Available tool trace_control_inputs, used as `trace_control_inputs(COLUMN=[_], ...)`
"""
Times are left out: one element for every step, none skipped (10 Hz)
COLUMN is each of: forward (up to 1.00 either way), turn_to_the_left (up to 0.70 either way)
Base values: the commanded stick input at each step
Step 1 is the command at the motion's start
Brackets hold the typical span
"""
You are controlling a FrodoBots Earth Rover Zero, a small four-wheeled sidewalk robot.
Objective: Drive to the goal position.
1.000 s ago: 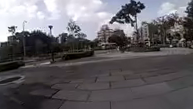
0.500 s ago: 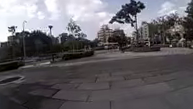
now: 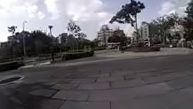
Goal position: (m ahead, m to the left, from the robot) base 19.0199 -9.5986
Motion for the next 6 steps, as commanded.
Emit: trace_control_inputs(forward=[0.70,0.70,0.70,0.70,0.70,0.70], turn_to_the_left=[0.00,0.00,0.00,0.00,0.00,0.00])
